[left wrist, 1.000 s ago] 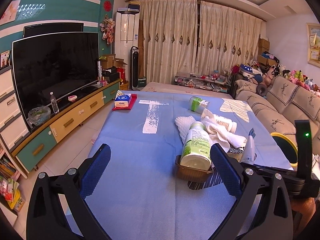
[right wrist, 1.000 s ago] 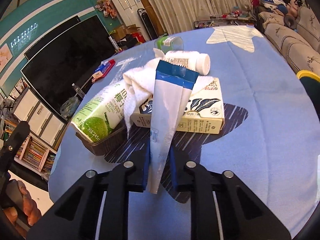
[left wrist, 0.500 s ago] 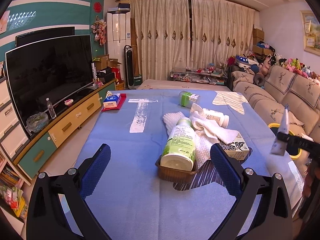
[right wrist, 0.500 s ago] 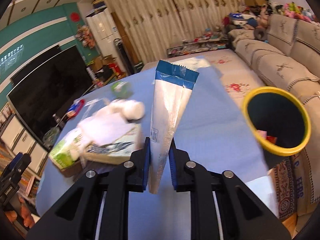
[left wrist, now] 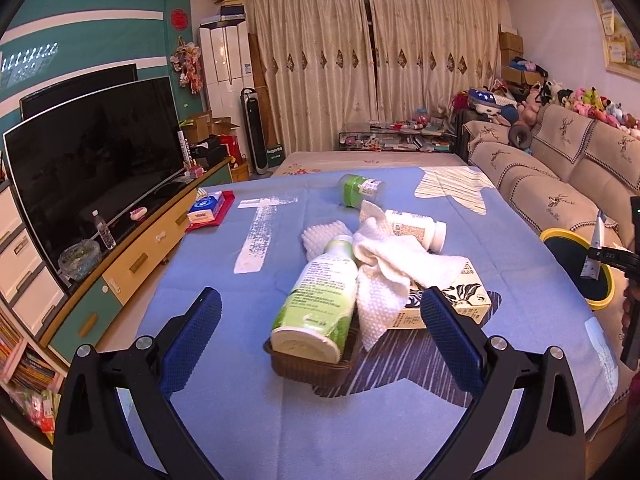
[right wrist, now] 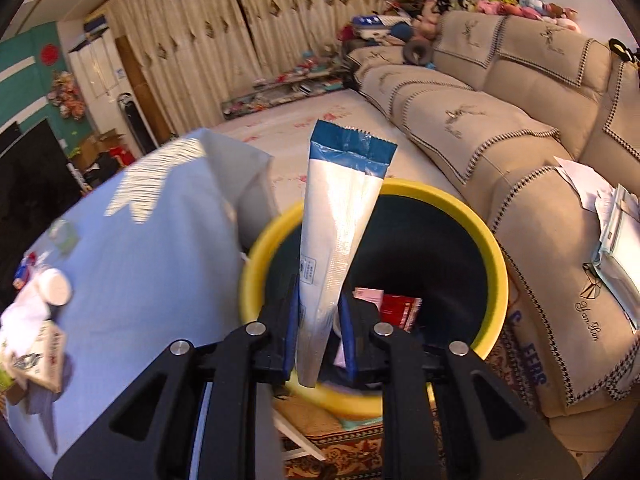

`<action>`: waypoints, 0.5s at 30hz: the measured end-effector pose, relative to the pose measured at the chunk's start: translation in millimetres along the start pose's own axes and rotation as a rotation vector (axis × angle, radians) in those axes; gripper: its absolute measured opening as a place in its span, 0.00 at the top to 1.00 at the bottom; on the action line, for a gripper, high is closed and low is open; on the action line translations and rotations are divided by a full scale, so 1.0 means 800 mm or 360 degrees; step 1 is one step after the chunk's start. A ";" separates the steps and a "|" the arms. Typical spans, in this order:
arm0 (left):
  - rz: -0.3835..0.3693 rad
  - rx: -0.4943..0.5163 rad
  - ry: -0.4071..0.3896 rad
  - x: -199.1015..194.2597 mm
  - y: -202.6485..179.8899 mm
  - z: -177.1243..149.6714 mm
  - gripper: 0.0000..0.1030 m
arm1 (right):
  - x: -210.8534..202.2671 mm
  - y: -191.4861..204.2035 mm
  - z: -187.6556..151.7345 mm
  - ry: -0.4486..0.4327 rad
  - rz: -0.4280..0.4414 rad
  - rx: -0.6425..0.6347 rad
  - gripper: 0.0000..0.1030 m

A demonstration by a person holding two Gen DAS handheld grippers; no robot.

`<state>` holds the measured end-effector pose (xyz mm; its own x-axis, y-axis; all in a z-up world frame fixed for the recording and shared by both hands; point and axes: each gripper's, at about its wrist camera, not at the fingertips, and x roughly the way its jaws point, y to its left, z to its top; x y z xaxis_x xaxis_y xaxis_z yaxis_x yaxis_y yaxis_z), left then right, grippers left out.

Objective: Collect trash
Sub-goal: 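Carry the white-and-blue tube over the bin and open the right gripper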

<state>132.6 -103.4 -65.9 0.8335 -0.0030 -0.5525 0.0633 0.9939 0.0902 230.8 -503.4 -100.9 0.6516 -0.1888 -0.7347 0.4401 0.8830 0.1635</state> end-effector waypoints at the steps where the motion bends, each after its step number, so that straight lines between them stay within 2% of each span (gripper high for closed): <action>1: -0.0003 0.0008 0.0006 0.001 -0.004 0.000 0.05 | 0.012 -0.005 0.001 0.0016 -0.0019 0.0002 0.83; 4: 0.0007 0.0055 0.0020 0.005 -0.018 0.002 0.05 | 0.045 -0.016 0.000 0.0074 -0.0075 -0.0006 0.82; 8: 0.0032 0.0110 0.0022 0.010 -0.030 0.005 0.05 | 0.068 -0.025 -0.004 0.0083 -0.0165 -0.0035 0.75; 11: 0.0026 0.0115 0.0026 0.013 -0.033 0.008 0.05 | 0.066 -0.032 -0.007 0.0065 -0.0179 -0.0007 0.61; 15: 0.0025 0.0109 0.0041 0.018 -0.032 0.008 0.05 | 0.041 -0.033 -0.014 0.0024 -0.0121 0.0034 0.58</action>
<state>146.7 -129.3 -70.9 0.8203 0.0164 -0.5717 0.0884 0.9840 0.1549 233.4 -528.1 -136.4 0.6062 -0.2484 -0.7555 0.5012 0.8569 0.1204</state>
